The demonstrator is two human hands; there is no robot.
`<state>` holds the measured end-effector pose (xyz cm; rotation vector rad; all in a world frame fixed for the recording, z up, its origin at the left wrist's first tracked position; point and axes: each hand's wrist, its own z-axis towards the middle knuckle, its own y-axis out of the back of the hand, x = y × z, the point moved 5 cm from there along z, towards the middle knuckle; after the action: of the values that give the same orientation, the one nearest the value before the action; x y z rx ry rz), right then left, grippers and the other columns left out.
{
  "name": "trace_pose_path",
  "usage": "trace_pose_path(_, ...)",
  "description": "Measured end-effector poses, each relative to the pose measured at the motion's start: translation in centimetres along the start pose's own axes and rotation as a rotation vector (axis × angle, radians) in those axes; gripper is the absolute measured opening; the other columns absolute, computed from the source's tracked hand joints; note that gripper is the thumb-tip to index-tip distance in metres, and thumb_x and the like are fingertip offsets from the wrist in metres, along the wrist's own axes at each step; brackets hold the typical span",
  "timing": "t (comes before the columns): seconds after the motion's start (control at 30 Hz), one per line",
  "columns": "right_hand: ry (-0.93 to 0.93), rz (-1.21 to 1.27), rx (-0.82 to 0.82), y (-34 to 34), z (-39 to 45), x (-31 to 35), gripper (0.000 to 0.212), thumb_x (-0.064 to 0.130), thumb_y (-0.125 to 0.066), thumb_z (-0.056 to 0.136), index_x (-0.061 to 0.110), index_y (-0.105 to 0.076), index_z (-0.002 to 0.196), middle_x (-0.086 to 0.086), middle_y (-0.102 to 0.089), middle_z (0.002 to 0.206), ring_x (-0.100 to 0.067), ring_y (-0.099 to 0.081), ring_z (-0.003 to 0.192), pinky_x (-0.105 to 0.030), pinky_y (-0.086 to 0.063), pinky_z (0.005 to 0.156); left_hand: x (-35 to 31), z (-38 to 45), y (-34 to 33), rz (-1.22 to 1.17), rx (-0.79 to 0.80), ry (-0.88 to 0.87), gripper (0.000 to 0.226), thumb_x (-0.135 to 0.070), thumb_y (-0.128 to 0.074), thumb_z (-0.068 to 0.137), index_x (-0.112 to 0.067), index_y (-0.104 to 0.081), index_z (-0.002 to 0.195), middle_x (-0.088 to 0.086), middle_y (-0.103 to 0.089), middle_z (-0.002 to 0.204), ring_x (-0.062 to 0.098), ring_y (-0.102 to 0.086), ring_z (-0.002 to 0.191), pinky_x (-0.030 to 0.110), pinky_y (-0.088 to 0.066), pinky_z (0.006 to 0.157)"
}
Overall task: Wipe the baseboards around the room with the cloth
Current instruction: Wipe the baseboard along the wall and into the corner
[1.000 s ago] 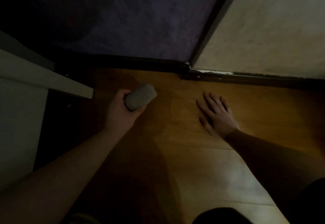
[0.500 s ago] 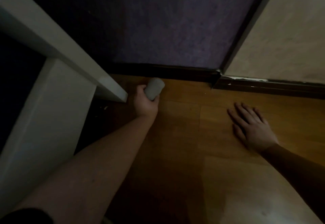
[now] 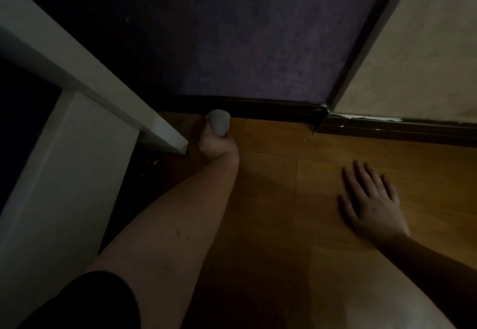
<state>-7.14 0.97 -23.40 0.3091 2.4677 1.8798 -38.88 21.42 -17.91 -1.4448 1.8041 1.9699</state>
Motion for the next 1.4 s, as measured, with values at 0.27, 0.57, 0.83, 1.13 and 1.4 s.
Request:
trace_pose_path(0.27,0.013,0.018,0.009,0.1,0.0,0.0,0.068,0.065,-0.009,0.097,0.035,0.004,0.156,0.002,0.005,0.165,-0.018,0.005,0.152,-0.052,-0.012,0.121,-0.9,-4.3,-4.6,-0.158,0.100,0.018,0.053,-0.022,-0.075,0.085,-0.014,-0.059,0.135,0.010,-0.060,0.130,0.026,-0.056,0.121,0.030,-0.042,0.104)
trace_pose_path(0.57,0.018,0.006,-0.031,0.0,0.0,0.1,0.067,0.062,-0.016,0.098,0.035,0.002,0.156,0.003,0.005,0.165,-0.015,0.006,0.151,-0.046,-0.005,0.121,-5.0,-13.8,-9.4,-0.140,0.284,-0.221,0.052,-0.023,-0.076,0.083,-0.010,-0.062,0.131,0.017,-0.063,0.118,0.033,-0.057,0.108,0.035,-0.039,0.096)
trace_pose_path(0.83,0.029,0.027,-0.046,0.7,-0.1,0.3,0.066,0.061,-0.017,0.098,0.034,-0.002,0.156,0.003,0.002,0.164,-0.014,0.007,0.151,-0.045,-0.002,0.122,-5.5,-13.0,-8.1,-0.077,0.424,-0.401,0.050,-0.019,-0.078,0.082,-0.011,-0.064,0.129,0.014,-0.065,0.118,0.028,-0.060,0.110,0.025,-0.039,0.092)
trace_pose_path(1.13,0.026,0.039,-0.046,0.3,0.0,-0.1,0.066,0.063,-0.014,0.097,0.036,0.000,0.156,0.004,0.001,0.165,-0.014,0.006,0.151,-0.046,-0.004,0.121,-4.3,-10.9,-5.4,-0.070,0.415,-0.418,0.060,-0.020,-0.073,0.086,-0.016,-0.052,0.142,0.008,-0.056,0.131,0.024,-0.050,0.122,0.031,-0.040,0.099)
trace_pose_path(1.4,0.028,0.043,-0.037,0.5,-0.1,0.0,0.067,0.064,-0.010,0.096,0.036,0.001,0.156,0.003,0.003,0.164,-0.014,0.006,0.151,-0.046,-0.003,0.122,1.8,-0.6,2.5,-0.142,0.099,-0.125,0.054,-0.010,-0.073,0.085,-0.002,-0.055,0.135,0.018,-0.057,0.134,0.032,-0.053,0.125,0.039,-0.041,0.108)
